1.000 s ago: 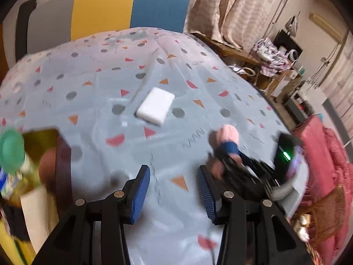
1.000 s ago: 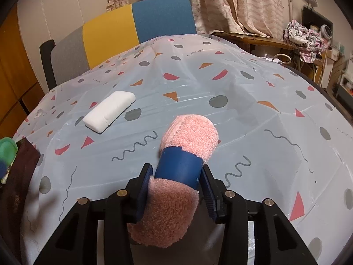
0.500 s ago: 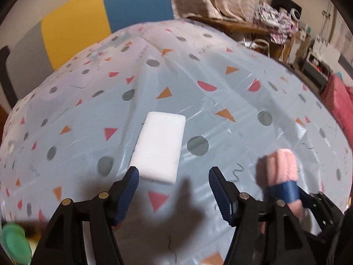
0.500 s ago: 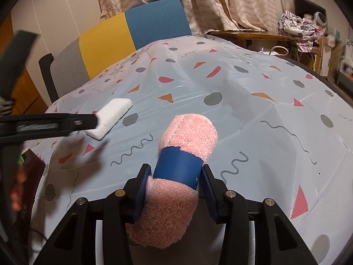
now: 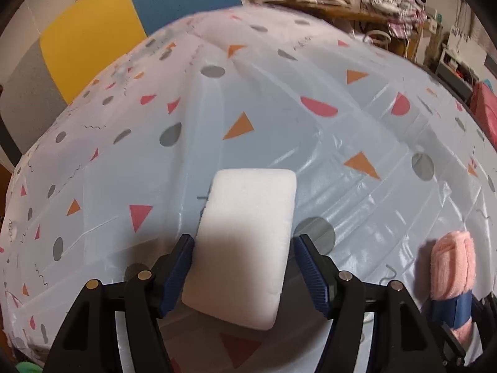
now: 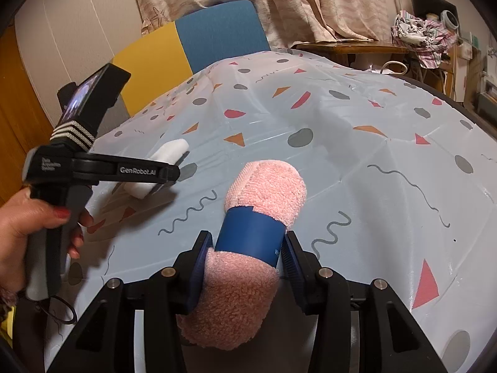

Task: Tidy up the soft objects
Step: 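Put white sponge in tray with left gripper while right gripper holds the towel roll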

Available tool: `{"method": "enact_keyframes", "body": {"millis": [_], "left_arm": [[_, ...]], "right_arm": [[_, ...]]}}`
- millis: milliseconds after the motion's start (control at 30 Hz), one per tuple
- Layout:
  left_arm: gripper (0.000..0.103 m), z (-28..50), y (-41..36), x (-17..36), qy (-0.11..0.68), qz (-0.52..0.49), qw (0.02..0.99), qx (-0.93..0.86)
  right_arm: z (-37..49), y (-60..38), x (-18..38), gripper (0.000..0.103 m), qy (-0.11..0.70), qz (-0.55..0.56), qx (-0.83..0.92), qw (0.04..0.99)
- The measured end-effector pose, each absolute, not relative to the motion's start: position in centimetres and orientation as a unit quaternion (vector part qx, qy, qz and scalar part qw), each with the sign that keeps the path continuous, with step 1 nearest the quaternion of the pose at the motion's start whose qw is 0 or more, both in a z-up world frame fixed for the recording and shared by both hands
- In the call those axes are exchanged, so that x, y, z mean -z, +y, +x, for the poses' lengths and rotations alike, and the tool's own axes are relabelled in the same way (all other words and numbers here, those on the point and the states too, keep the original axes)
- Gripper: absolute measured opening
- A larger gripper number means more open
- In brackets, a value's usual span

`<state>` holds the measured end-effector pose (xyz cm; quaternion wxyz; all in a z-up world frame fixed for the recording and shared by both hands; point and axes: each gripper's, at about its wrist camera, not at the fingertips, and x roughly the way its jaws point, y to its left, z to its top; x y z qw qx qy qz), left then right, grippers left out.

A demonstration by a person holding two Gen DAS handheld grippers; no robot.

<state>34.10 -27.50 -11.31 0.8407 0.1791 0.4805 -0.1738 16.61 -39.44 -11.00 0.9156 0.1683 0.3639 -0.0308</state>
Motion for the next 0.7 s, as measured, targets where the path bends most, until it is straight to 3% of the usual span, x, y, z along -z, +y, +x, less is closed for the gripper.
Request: {"method": "enact_keyframes", "body": {"millis": [200, 567, 700], "left_arm": [[0.060, 33.3, -27.4, 11.3, 0.472, 0.179, 0.845, 0.177], [0.060, 28.6, -25.5, 10.8, 0.480, 0.144, 0.844, 0.193], [0.063, 27.9, -26.2, 10.6, 0.461, 0.180, 0.848, 0.190]], "right_arm": [[16.6, -39.4, 11.0, 0.047, 0.363, 0.170, 0.030, 0.916], [16.6, -39.4, 11.0, 0.047, 0.363, 0.168, 0.031, 0.916], [16.6, -39.4, 11.0, 0.047, 0.363, 0.166, 0.032, 0.916]]}}
